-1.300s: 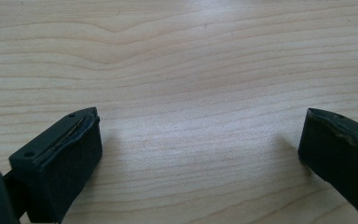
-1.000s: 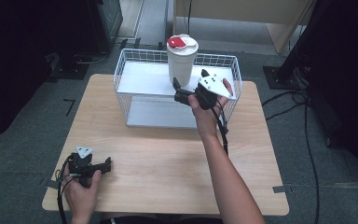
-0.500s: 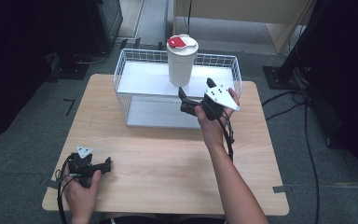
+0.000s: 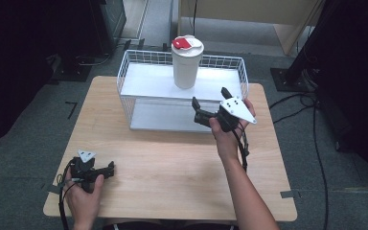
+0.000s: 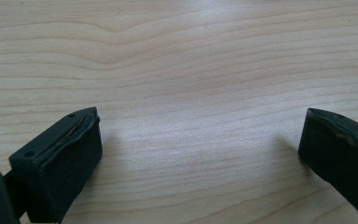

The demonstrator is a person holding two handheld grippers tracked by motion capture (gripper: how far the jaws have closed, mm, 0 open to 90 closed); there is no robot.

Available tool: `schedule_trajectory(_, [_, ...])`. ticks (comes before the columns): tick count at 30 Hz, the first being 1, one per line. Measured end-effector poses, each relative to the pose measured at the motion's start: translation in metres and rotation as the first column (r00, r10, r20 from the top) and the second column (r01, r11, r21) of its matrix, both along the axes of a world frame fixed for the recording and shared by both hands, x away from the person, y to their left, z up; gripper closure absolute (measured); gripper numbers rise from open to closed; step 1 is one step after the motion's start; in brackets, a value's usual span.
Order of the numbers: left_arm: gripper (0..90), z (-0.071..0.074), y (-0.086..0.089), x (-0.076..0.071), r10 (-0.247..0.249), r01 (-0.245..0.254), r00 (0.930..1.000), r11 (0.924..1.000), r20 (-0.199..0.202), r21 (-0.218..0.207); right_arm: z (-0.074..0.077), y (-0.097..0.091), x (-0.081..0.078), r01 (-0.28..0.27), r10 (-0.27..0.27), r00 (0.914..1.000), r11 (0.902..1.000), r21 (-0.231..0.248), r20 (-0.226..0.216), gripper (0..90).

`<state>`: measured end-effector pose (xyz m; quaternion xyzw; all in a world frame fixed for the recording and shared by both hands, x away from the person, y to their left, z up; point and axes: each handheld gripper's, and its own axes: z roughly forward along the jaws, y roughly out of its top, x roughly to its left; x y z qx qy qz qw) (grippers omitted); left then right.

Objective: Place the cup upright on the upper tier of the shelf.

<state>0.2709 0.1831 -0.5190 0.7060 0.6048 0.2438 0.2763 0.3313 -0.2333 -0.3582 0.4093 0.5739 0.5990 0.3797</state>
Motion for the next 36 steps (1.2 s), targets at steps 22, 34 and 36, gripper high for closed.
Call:
schedule_trajectory(22, [0.0,0.0,0.0,0.0,-0.001,0.001,1.0,1.0,-0.002,-0.001,-0.017,-0.045,-0.031,0.07,-0.07,0.9975,0.9973,-0.021,-0.01,0.0])
schedule_trajectory(34, [0.0,0.0,0.0,0.0,-0.001,0.001,1.0,1.0,-0.002,-0.001,-0.032,-0.075,-0.049,0.126,-0.127,0.9915,0.9919,-0.014,-0.028,0.0])
schedule_trajectory(36, [0.0,0.0,0.0,0.0,-0.001,0.001,1.0,1.0,-0.002,0.0,-0.033,-0.077,-0.051,0.131,-0.132,0.9909,0.9913,-0.013,-0.027,0.0])
